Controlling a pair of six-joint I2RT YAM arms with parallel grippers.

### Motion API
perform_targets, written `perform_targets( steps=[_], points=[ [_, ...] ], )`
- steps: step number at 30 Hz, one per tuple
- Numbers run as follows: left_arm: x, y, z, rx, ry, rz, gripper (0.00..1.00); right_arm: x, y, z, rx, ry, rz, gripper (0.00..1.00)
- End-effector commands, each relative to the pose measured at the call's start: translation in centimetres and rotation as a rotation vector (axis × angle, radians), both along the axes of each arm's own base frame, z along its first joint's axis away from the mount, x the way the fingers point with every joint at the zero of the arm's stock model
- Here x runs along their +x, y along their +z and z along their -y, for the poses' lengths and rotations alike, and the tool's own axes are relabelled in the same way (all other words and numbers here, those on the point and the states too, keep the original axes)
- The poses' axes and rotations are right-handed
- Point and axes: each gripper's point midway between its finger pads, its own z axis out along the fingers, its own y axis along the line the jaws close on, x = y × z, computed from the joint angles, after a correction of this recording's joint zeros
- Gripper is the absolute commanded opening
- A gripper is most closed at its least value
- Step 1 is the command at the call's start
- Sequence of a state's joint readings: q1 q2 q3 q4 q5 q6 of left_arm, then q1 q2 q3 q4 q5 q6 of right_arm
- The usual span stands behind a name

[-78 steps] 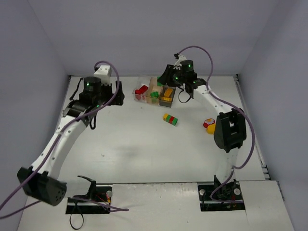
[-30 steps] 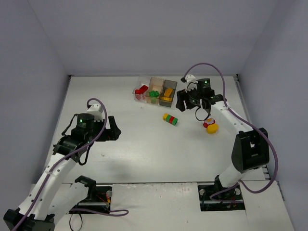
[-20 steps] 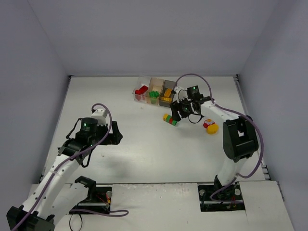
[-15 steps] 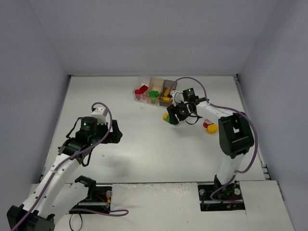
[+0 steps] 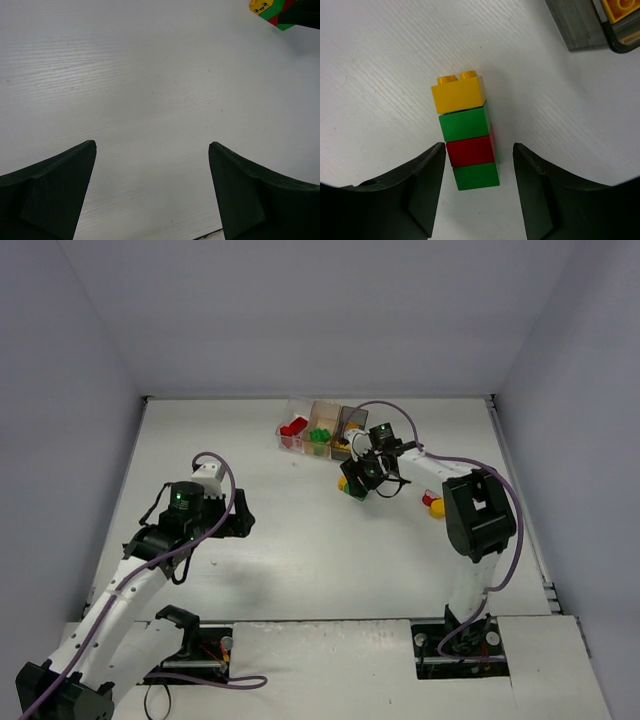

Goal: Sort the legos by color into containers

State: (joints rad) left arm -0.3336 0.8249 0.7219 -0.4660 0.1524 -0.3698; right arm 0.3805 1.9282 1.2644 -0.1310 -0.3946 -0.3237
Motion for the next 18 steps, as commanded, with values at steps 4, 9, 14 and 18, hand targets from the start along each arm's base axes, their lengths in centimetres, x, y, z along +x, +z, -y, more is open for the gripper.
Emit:
perform_targets(
  steps=[4, 9, 14, 18],
  points=[
    [1.3, 2.0, 0.7, -0.026, -0.016, 0.071, 0.87, 1.7, 0.6, -0.5, 0.004, 0.001, 0.068, 0.49],
    [1.2, 1.7, 1.3, -0.046, -0.037, 0.052, 0.87, 1.2, 0.0, -1.2, 0.008, 0.025, 0.061, 0.48],
    [1.2, 1.4, 1.5, -0.047, -0.046, 0.037, 0.87, 0.9, -0.6, -1.6, 0.004, 0.031, 0.055, 0.47],
    [1.1, 1.8, 1.9, -0.082, -0.047, 0.035, 0.87, 1.0, -0.1, -1.9, 0.026, 0.031, 0.066, 0.25]
  ],
)
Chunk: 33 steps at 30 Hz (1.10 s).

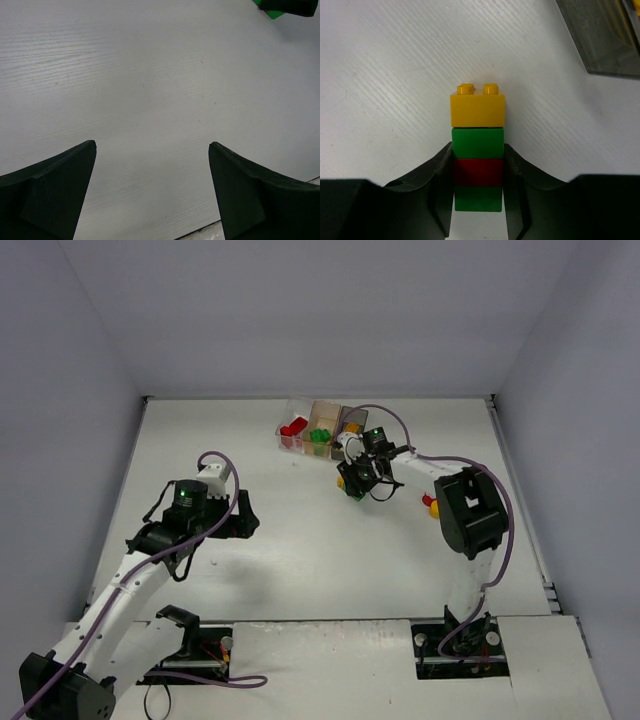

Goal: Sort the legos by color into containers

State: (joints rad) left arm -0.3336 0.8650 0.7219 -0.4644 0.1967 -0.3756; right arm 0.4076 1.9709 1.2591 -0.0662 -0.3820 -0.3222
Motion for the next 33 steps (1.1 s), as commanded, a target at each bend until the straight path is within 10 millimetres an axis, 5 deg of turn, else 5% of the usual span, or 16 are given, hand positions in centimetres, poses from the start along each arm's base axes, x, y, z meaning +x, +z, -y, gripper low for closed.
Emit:
perform_targets(
  steps=[1, 4, 8, 17, 27, 33],
  points=[
    [1.2, 3.0, 1.5, -0.085, -0.021, 0.088, 0.87, 0.5, 1.6, -0.7, 0.034, 0.011, 0.05, 0.2],
    [1.1, 4.8, 2.9, -0.188, -0.025, 0.073, 0.87, 0.1, 4.4, -1.5, 0.074, 0.018, 0.097, 0.0],
    [1.9, 8.2, 4.7, -0.329, -0.021, 0.077, 0.87, -1.8, 11.7, -3.2, 0.175, 0.051, 0.229, 0.0],
    [3.5, 16.2, 9.7, -0.63, -0.071, -0.016, 0.87, -8.6, 22.7, -5.5, 0.351, 0.14, 0.449, 0.0],
    [3.4, 21.3, 14.9, -0.699, -0.223, 0.074, 0.74, -11.9, 26.5, -6.1, 0.451, 0.18, 0.495, 0.01],
    [3.2, 19.7, 17.6, -0.627, -0.273, 0.058, 0.73, -12.6, 27.0, -5.9, 0.468, 0.184, 0.498, 0.02]
  ],
)
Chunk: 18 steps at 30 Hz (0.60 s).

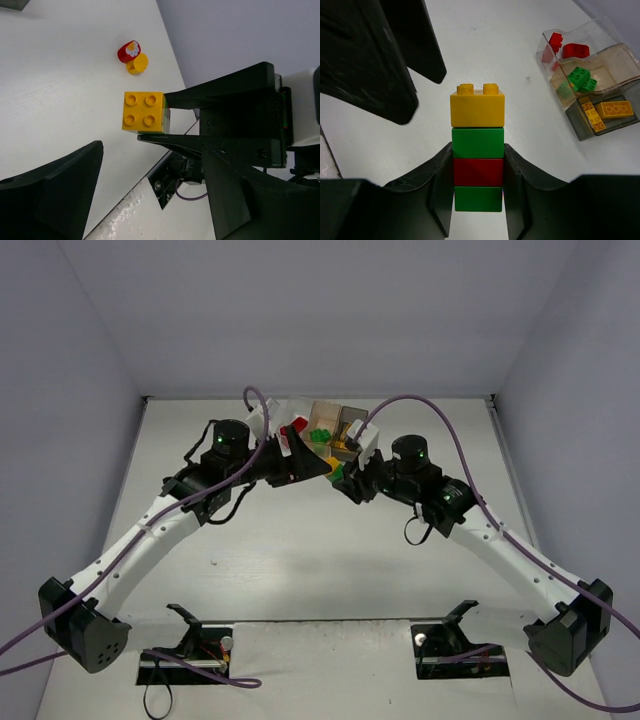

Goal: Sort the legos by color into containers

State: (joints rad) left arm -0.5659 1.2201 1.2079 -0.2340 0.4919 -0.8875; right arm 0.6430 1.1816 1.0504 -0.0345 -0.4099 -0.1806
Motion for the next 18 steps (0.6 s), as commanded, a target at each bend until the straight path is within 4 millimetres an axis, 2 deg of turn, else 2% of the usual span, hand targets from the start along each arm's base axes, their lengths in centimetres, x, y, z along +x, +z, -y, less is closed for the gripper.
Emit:
perform_targets(
  steps=[1, 6, 10, 17, 18],
  points=[
    [0.8, 2.8, 0.9, -0.017, 0.002, 0.117, 0.72, -0.8, 3.0, -0.4, 0.079, 0.026, 0.069, 0.02],
    [1.6, 2.2, 1.5, -0.001, 0.007, 0.122, 0.69, -1.1, 3.1, -0.3, 0.08, 0.034, 0.063, 0.04],
    [1.8, 2.7, 2.4, -0.016, -0.011, 0.144, 0.66, -1.2, 3.1, -0.4, 0.085, 0.038, 0.06, 0.04],
    [1.7, 3.2, 3.9, -0.055, -0.052, 0.156, 0.56, -1.2, 2.9, -0.2, 0.08, 0.028, 0.058, 0.04],
    [1.6, 3.0, 4.2, -0.059, -0.062, 0.15, 0.51, -1.1, 2.8, -0.2, 0.077, 0.025, 0.059, 0.04]
  ],
)
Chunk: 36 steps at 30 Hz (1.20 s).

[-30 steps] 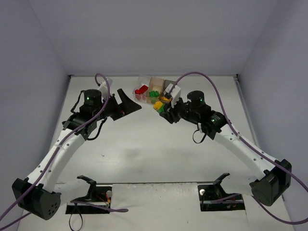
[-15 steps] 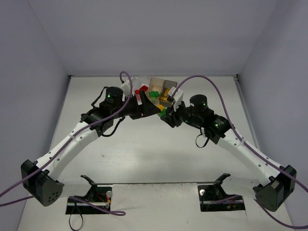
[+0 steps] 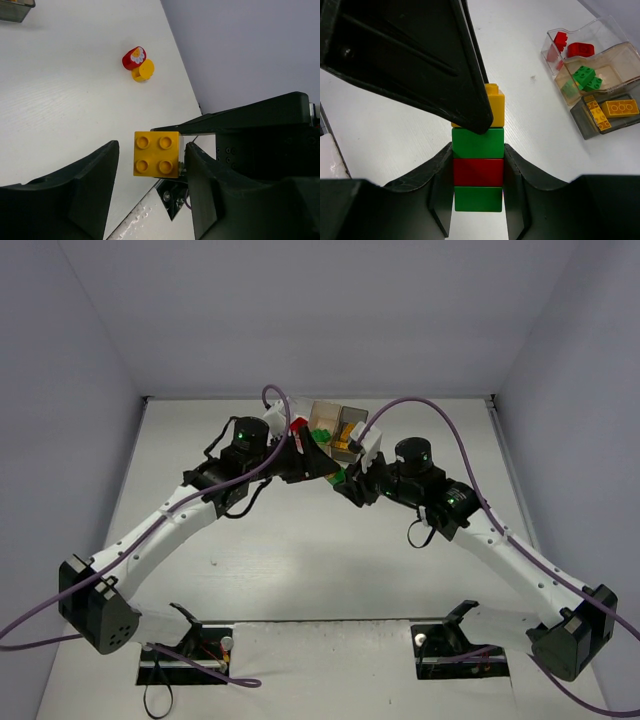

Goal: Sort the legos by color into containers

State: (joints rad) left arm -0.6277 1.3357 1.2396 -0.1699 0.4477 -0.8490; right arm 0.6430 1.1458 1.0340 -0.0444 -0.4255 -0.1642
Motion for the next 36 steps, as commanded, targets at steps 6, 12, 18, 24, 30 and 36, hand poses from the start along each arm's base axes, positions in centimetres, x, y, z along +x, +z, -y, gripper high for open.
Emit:
perform_targets(
  steps=[6, 12, 18, 24, 30, 36],
  points=[
    [0.2, 4.2, 1.0, -0.103, -0.023, 0.116, 0.05, 0.0, 1.8, -0.2, 0.042, 0.003, 0.061, 0.04],
    [2.4, 4.4, -1.2, -0.06, 0.029, 0.138, 0.0, -0.3, -0.7, 0.7, 0.008, -0.031, 0.024, 0.03],
    [6.2, 4.7, -3.2, -0.023, 0.043, 0.16, 0.0, -1.3, -2.7, 2.3, -0.013, -0.088, -0.03, 0.02],
    [12.1, -1.1, -0.9, 0.151, 0.033, 0.175, 0.01, -1.1, -3.1, 3.7, -0.026, -0.176, -0.065, 0.0],
    [18.1, -6.3, 1.7, 0.355, 0.044, 0.251, 0.09, -1.6, -2.9, 3.9, 0.01, -0.206, -0.111, 0.0],
    [23.1, -9.3, 4.8, 0.433, 0.085, 0.317, 0.1, -2.5, -2.8, 4.6, 0.006, -0.214, -0.13, 0.0]
  ],
)
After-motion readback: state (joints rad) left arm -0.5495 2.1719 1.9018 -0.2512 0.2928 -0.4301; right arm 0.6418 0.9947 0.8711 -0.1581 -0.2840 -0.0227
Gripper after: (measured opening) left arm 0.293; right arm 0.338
